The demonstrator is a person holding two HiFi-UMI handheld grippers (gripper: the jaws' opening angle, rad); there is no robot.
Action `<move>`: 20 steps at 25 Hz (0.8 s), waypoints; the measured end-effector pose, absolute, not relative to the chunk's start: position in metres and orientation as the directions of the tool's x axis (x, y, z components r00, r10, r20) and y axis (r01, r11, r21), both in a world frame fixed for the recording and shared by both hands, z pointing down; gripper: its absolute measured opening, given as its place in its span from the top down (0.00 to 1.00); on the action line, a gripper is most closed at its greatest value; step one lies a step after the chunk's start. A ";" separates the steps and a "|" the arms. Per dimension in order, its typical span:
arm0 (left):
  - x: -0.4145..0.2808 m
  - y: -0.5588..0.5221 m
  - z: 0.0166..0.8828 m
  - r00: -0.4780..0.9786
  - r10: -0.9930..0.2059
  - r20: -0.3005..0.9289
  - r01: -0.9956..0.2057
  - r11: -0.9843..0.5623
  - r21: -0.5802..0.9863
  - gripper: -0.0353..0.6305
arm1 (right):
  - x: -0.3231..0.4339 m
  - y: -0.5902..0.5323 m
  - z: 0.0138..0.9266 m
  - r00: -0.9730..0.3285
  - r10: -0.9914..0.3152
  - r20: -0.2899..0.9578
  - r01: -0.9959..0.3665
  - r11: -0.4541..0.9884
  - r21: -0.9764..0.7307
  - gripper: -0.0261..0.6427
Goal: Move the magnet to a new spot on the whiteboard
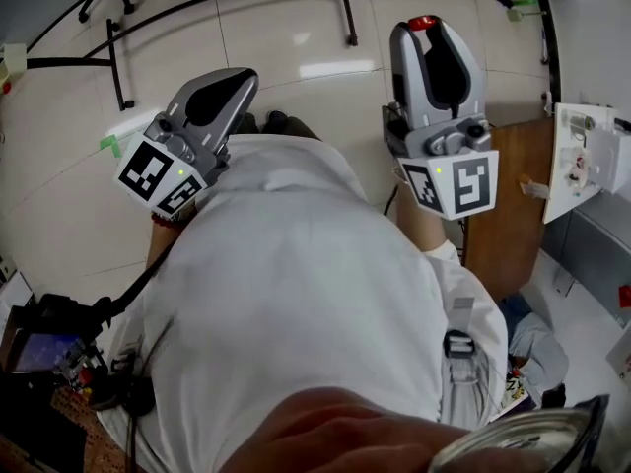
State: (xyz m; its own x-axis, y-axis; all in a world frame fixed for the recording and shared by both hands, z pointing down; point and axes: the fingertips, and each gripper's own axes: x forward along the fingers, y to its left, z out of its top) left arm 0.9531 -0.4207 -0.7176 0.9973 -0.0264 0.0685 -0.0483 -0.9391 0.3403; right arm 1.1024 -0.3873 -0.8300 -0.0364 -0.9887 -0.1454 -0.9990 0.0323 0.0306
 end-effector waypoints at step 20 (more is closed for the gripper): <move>0.930 -0.688 -0.736 0.999 -0.021 0.038 -0.029 -0.970 0.239 0.95 | 1.083 -0.639 -0.849 -0.051 -0.976 -0.211 -0.998 0.041 0.053 0.77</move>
State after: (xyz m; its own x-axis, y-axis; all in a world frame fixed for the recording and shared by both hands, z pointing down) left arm 0.9298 -0.6879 -0.7359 0.9991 -0.0209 0.0382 -0.0294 -0.9705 0.2393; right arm 1.0827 -0.6392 -0.8493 -0.0509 -0.9762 -0.2107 -0.9978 0.0406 0.0531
